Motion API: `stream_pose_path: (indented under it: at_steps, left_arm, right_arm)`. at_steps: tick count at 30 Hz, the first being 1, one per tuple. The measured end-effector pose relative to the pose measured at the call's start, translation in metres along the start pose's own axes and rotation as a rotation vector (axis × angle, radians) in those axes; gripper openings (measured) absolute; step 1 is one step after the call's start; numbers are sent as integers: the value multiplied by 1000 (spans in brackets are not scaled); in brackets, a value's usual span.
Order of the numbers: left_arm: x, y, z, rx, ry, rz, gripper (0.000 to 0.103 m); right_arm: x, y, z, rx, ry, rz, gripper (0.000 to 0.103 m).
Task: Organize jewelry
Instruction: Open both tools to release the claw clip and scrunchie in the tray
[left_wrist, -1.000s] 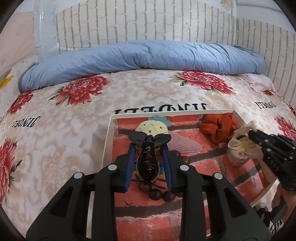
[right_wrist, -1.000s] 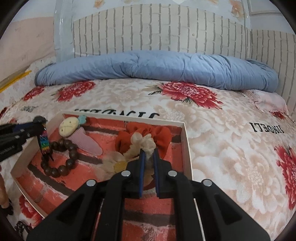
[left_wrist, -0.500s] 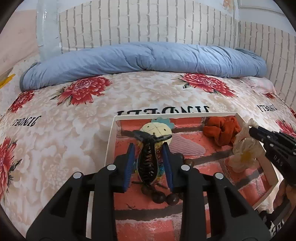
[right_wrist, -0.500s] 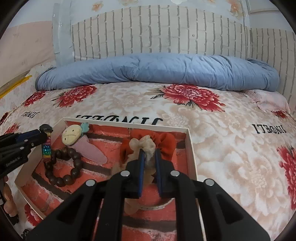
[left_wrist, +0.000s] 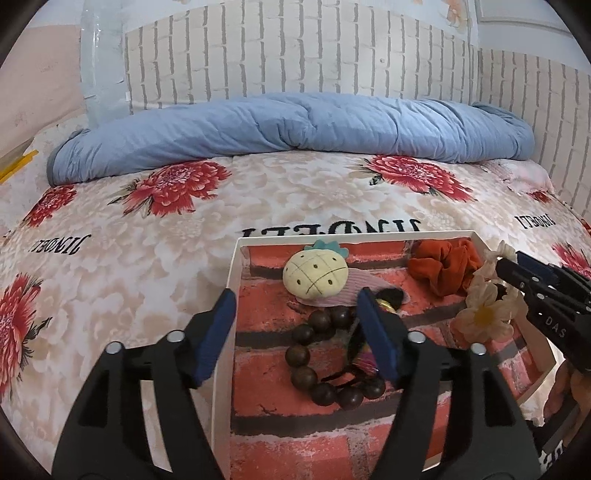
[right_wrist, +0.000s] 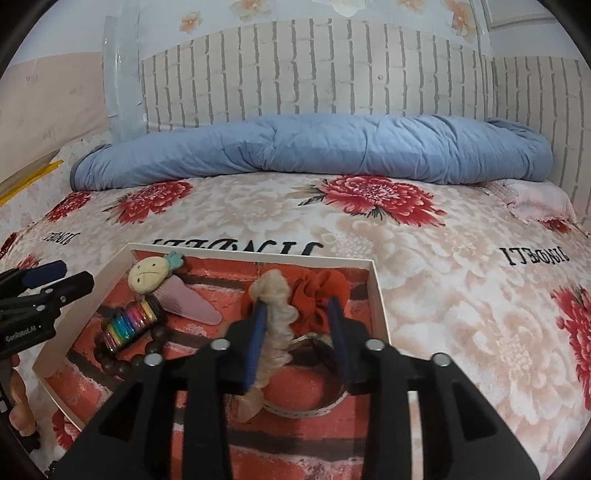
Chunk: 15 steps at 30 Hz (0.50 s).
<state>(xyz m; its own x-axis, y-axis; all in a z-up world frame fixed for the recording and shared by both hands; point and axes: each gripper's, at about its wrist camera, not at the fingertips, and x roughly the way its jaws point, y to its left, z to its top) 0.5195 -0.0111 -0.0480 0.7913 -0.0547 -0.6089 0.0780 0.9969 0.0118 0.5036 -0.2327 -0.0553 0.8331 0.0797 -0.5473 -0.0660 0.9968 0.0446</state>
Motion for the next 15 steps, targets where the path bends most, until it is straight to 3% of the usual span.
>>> stream_pose_path:
  at_steps: [9,15]
  left_arm:
    - [-21,7,1,-6,-44,23,94]
    - [-36,17,-4,-27,-31,40,98]
  right_arm:
    - [-7,-6,-2,1,-10,-17,67]
    - [-20,-7,-6,6,-1,-37,81]
